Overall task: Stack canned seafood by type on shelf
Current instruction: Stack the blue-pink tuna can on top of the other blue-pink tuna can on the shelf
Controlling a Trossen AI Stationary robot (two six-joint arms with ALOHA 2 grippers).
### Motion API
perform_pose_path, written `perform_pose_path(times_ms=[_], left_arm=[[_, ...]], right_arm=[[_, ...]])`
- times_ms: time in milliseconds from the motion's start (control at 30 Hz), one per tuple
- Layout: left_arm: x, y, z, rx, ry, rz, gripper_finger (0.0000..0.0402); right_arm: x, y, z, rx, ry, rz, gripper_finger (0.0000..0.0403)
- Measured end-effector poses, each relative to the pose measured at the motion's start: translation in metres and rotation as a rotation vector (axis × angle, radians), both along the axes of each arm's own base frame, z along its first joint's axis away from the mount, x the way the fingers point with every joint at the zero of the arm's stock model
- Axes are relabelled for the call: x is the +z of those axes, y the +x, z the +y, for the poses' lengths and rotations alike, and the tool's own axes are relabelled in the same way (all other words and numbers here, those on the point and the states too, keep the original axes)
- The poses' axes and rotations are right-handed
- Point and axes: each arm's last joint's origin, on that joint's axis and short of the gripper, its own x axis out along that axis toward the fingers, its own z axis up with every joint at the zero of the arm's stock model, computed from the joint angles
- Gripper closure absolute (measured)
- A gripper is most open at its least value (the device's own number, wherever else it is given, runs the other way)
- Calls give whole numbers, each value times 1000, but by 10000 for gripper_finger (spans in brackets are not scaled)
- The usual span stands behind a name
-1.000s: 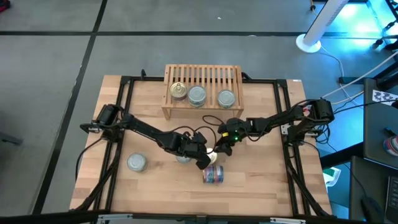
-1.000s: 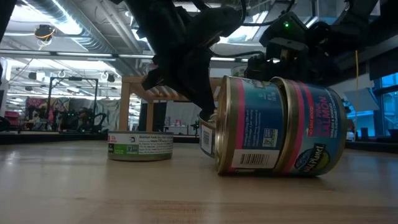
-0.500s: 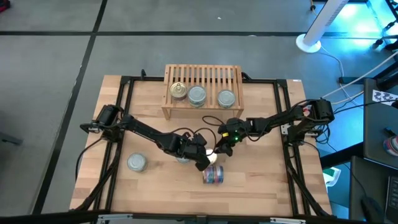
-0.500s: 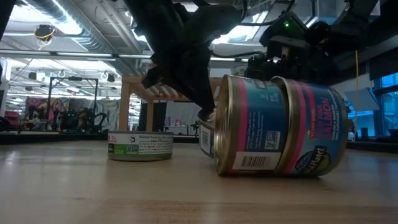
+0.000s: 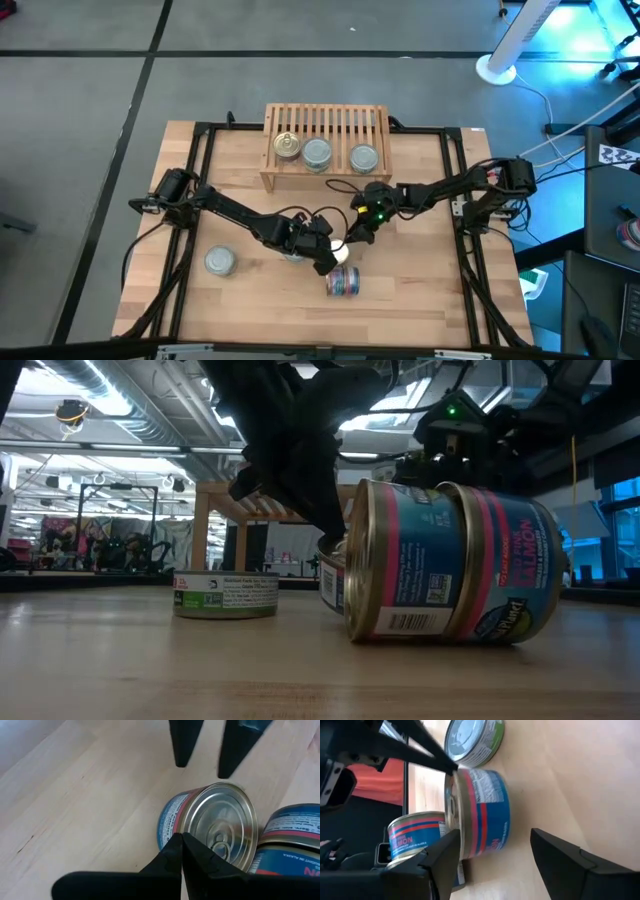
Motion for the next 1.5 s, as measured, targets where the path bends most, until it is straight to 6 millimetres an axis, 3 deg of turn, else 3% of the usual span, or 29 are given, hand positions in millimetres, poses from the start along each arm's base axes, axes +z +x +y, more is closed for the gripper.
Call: perform_pose_path(times_ms=[467, 1500], left_arm=[[0, 0, 1, 5, 17, -2, 401], [0, -1, -2, -17, 49, -1, 401]], right_arm=[[-11, 5, 1, 40, 34, -12, 159], [-10, 7, 2, 28, -14, -50, 159]])
